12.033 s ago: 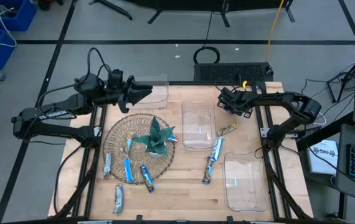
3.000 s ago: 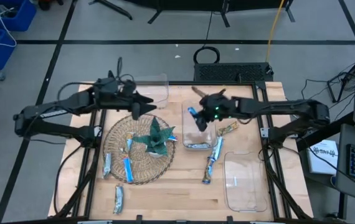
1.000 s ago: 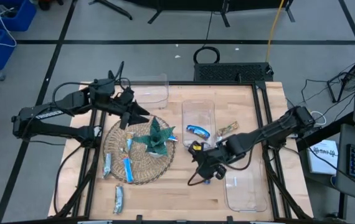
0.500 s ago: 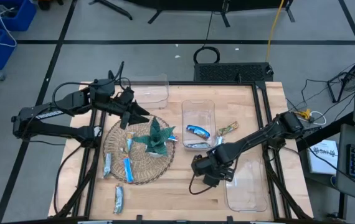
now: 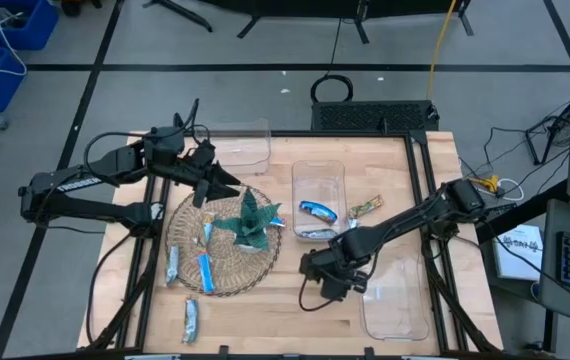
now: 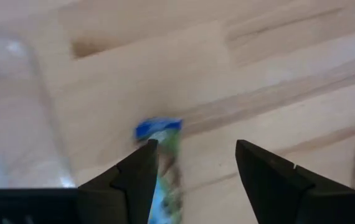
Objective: Pick and place Granola Bars by type
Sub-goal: Put the blue granola bar into the middle transparent bin
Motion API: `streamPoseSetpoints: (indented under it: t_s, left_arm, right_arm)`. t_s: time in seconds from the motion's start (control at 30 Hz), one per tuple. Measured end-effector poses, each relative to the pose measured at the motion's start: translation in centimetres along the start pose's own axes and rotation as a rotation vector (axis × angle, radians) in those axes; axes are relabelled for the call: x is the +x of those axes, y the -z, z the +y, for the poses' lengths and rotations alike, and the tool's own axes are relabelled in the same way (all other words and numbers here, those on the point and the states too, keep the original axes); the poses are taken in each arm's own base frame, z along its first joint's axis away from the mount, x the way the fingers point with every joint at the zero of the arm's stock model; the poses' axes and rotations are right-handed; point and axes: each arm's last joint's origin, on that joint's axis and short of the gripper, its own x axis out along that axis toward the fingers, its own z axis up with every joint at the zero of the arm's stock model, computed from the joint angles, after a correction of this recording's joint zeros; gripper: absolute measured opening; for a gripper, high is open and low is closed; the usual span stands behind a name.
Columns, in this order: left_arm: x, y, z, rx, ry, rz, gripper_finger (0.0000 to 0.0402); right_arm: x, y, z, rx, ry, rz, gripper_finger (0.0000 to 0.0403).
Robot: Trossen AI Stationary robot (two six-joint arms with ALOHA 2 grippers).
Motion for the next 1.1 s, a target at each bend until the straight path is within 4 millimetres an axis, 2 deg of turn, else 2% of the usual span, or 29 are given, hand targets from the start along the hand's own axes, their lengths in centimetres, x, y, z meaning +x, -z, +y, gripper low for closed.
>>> streamPoseSetpoints:
  t_s: [0.23, 0.33, 0.43, 0.53, 0.67, 0.73, 0.83, 1.0, 1.1]
  left_arm:
    - [0.0, 0.0, 0.0, 0.005, 0.001, -0.001, 0.0253]
    - [0.0, 0.0, 0.0, 0.008, 0.002, -0.001, 0.0253]
    - [0.0, 0.0, 0.0, 0.002, 0.008, 0.003, 0.0253]
    - [0.0, 0.0, -0.1, -0.016, 0.018, 0.009, 0.0253]
    - [0.0, 0.0, 0.0, -0.112, 0.003, 0.000, 0.0253]
    - [0.0, 0.0, 0.0, -0.162, -0.010, -0.008, 0.0253]
    - [0.0, 0.0, 0.0, -0.218, -0.018, -0.013, 0.0253]
    - [0.0, 0.0, -0.1, -0.262, 0.031, 0.014, 0.0253]
    - [0.0, -0.1, -0.4, -0.259, 0.093, 0.032, 0.0253]
  right_arm:
    - [2.5, 1.0, -0.5, 0.096, -0.020, 0.106, 0.0188]
    - [2.5, 1.1, -0.7, 0.182, 0.042, 0.153, 0.0191]
    - [1.4, 0.7, -1.7, 0.355, 0.130, 0.180, 0.0197]
    - [-0.5, 0.5, -3.0, 0.626, 0.212, 0.167, 0.0200]
    - [-2.3, 1.1, -4.8, 1.205, 0.294, 0.065, 0.0197]
    - [-2.8, 1.5, -5.4, 1.486, 0.323, 0.008, 0.0197]
    - [-3.0, 2.3, -5.6, 1.818, 0.342, -0.015, 0.0203]
    - [-2.9, 2.8, -4.8, 2.208, 0.361, 0.037, 0.0232]
    - [-2.8, 2.4, -4.4, 2.368, 0.375, 0.024, 0.0251]
